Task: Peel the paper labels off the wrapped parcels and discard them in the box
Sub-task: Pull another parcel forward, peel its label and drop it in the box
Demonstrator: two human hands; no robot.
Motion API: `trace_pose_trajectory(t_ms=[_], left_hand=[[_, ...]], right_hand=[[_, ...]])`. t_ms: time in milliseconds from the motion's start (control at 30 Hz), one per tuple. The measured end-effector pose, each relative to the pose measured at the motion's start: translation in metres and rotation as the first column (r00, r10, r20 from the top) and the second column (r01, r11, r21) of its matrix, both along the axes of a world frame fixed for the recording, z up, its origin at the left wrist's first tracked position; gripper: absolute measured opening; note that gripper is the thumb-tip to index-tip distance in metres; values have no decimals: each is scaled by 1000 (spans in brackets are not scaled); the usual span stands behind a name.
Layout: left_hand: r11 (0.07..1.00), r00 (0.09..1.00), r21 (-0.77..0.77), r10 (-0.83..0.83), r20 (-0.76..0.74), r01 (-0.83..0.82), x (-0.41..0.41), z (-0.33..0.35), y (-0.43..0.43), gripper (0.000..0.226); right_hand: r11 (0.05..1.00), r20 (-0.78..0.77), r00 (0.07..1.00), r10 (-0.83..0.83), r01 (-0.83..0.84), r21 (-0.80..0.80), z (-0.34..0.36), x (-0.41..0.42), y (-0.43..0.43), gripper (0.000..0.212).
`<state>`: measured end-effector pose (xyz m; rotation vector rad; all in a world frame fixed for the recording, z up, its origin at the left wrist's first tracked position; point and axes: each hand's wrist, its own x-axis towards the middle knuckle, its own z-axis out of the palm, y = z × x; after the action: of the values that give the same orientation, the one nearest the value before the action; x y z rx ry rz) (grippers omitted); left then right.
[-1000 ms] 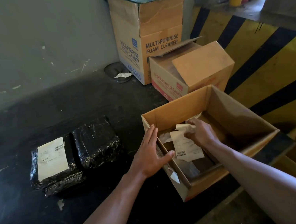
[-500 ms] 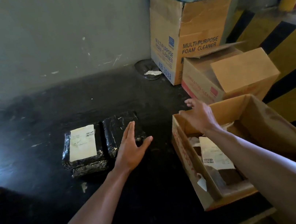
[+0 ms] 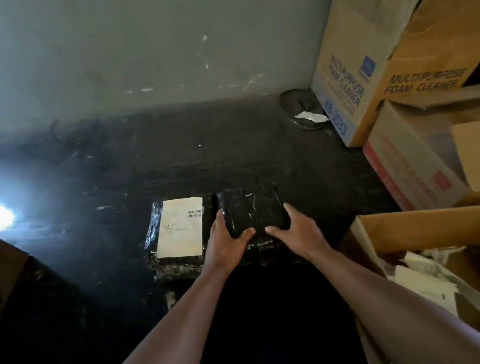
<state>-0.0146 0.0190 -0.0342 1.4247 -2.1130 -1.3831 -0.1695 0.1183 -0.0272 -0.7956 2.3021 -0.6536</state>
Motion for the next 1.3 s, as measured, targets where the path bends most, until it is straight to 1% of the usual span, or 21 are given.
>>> trace_pose_trajectory(t_ms=[133,300,367,500,567,667,800,1000,1167,1300], left_hand=[[1000,1000,20,-3,22,2,-6,-11,-6,88],[998,998,29,46,38,-48,-6,-13,-1,98],[998,998,41,57,14,-57,0,-12,6,101],[997,998,55,54,-44,-52,21,-6,30,100],[998,997,45,50,-56,-47,33,-4,44,98],[998,997,36,63,-52,-61,52,-8,63,103],[997,997,29,70,-32,-69,81,-18,94,100],[995,998,80,66,-10,-65,112,-41,139,98],[991,996,106,81,32,-84,119,-55,162,96],[996,997,69,53,48,-57,117,-57,164,94]], right_hand=[[997,90,994,-54,58,-43,-19,-1,-4,98],[991,120,990,-72,85,-100,-22,-2,-1,98],[991,141,987,-75,90,-101,-19,1,6,98],[983,142,986,-93,113,-142,-14,22,33,97],[977,132,986,-104,126,-173,-12,38,50,98],[970,128,988,-88,114,-214,-13,58,75,99],[970,152,983,-99,129,-205,-23,83,107,95],[980,197,975,-98,129,-152,-51,111,156,94],[987,170,982,-88,108,-115,-68,122,172,94],[991,143,987,-73,88,-105,-72,120,173,93]])
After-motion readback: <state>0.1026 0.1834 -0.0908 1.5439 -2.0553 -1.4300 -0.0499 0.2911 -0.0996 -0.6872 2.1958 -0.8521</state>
